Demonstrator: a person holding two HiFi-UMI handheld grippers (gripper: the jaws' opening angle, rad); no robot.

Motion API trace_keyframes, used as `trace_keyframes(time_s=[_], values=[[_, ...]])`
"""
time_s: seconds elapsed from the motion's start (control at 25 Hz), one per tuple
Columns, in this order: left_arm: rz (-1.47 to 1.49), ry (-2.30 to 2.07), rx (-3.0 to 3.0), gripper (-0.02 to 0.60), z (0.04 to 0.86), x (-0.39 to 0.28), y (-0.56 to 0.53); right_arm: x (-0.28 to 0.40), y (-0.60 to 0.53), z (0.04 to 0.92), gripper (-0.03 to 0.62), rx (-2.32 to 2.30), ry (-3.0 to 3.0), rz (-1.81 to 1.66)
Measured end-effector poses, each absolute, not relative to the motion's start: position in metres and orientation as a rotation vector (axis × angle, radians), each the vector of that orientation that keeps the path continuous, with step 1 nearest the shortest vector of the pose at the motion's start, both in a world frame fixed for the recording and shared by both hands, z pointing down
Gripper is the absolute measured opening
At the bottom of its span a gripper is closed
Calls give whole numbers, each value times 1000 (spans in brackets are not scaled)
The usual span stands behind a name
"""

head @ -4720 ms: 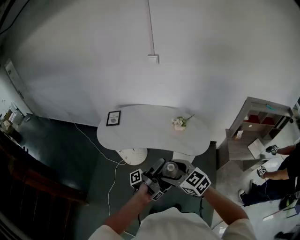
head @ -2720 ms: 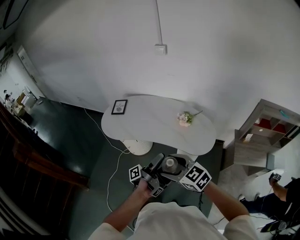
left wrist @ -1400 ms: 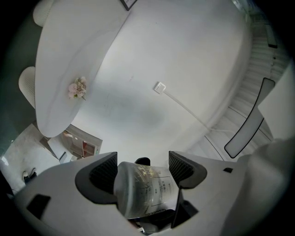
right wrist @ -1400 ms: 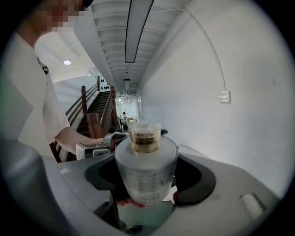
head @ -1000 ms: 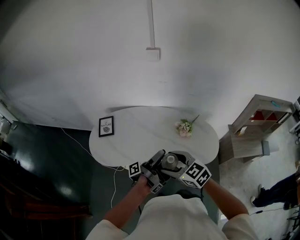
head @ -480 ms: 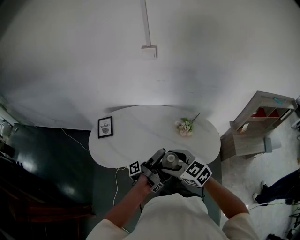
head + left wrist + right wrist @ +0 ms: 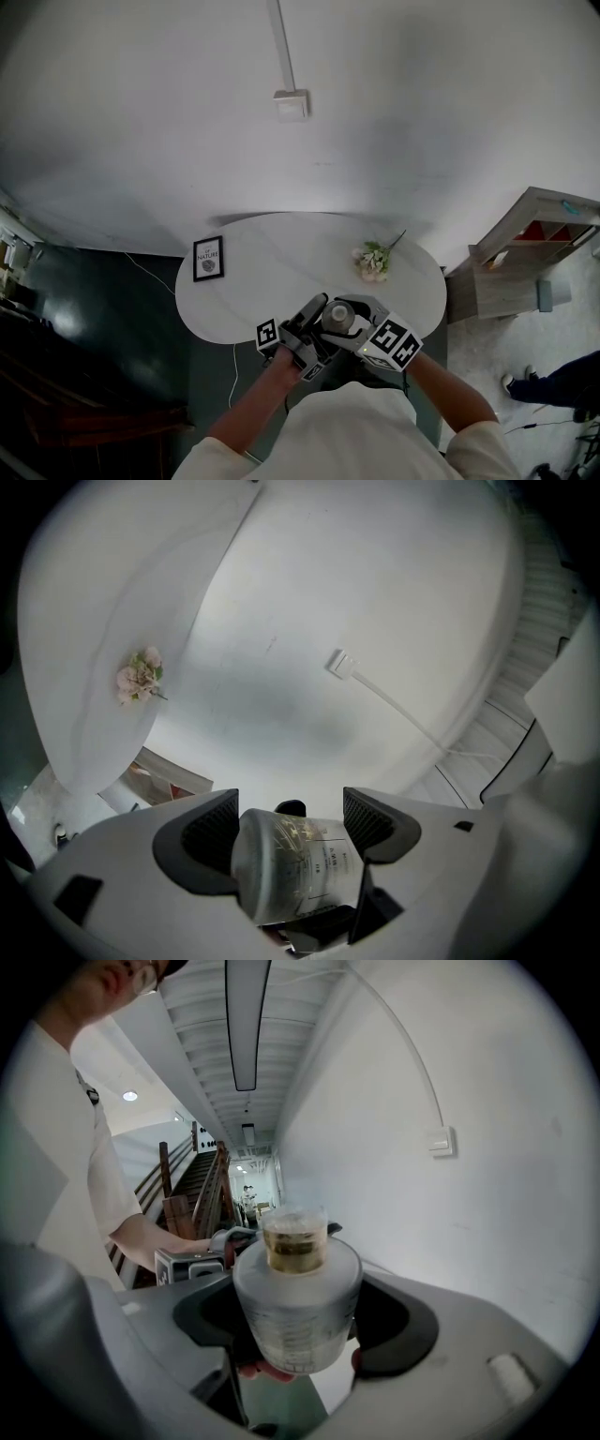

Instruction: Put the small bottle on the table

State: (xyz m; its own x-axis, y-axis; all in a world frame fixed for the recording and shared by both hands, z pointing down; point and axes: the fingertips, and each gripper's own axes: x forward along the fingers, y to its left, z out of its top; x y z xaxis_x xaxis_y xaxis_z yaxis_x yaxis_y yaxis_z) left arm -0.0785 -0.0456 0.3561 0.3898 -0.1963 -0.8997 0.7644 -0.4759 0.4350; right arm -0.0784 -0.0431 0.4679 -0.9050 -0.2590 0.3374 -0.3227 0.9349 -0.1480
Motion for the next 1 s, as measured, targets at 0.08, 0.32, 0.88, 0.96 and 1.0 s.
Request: trace_keyframes(time_s=[0.08, 0.32, 0.88, 0.96, 1.0], values=[[-1257, 499, 1692, 337, 357, -75, -61, -75, -59, 469, 345, 412, -2781, 285], [-1251, 456, 1701, 336, 363, -67, -107, -70, -102, 474, 345, 360, -2793, 275], [-1276, 263, 1716, 336, 396, -49, -191, -51, -187, 504, 345, 254, -2810, 361], [-1282, 236, 1711, 336, 403, -48, -199, -48, -196, 510, 345, 242, -2808, 382], [-1289, 226, 1708, 336, 406, -47, -201, -47, -200, 514, 345, 236, -2807, 389]])
